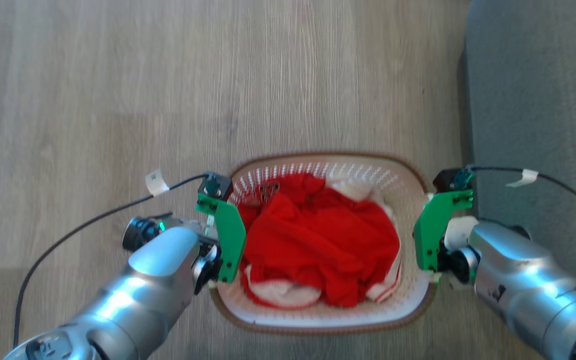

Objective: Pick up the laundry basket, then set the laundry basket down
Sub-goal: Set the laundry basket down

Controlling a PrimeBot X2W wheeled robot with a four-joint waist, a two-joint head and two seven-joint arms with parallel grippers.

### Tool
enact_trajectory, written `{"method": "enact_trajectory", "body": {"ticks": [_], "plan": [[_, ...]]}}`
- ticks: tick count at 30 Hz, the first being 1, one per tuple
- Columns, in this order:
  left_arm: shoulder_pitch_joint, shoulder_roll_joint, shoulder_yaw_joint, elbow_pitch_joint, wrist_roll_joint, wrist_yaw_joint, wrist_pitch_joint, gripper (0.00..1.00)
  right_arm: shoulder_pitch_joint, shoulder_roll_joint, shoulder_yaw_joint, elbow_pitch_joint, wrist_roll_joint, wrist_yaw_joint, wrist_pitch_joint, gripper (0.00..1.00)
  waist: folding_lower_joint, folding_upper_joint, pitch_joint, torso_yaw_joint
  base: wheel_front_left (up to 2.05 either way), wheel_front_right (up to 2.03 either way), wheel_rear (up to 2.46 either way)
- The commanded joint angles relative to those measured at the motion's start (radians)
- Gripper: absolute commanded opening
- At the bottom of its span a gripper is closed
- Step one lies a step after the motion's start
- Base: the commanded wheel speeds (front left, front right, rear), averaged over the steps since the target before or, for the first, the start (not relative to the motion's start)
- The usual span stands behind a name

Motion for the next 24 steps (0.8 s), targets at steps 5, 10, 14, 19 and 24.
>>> {"method": "enact_trajectory", "body": {"ticks": [5, 10, 14, 19, 24], "plan": [[-0.05, 0.001, -0.005, -0.051, 0.046, 0.008, -0.054, 0.0, -0.052, -0.015, -0.001, -0.027, -0.013, 0.007, -0.078, 0.0, -0.0001, 0.0, 0.122, -0.002, 0.0, 0.0, 0.0], [-0.082, 0.001, -0.005, -0.072, 0.066, 0.037, -0.107, 0.0, -0.072, -0.029, -0.003, -0.032, -0.007, 0.007, -0.125, 0.0, -0.0001, 0.0, 0.209, 0.001, 0.0, 0.0, 0.0], [-0.103, 0.001, -0.005, -0.086, 0.084, 0.061, -0.159, 0.0, -0.085, -0.036, -0.006, -0.037, 0.001, 0.007, -0.164, 0.0, -0.0001, 0.0, 0.269, 0.004, 0.0, 0.0, 0.0], [-0.122, 0.001, -0.005, -0.107, 0.099, 0.088, -0.21, 0.0, -0.095, -0.046, -0.007, -0.041, 0.006, 0.007, -0.209, 0.0, -0.0001, 0.0, 0.327, 0.007, 0.0, 0.0, 0.0], [-0.135, 0.001, -0.005, -0.111, 0.11, 0.105, -0.251, 0.0, -0.103, -0.051, -0.008, -0.042, 0.014, 0.007, -0.251, 0.0, -0.0001, 0.0, 0.368, 0.009, 0.0, 0.0, 0.0]]}}
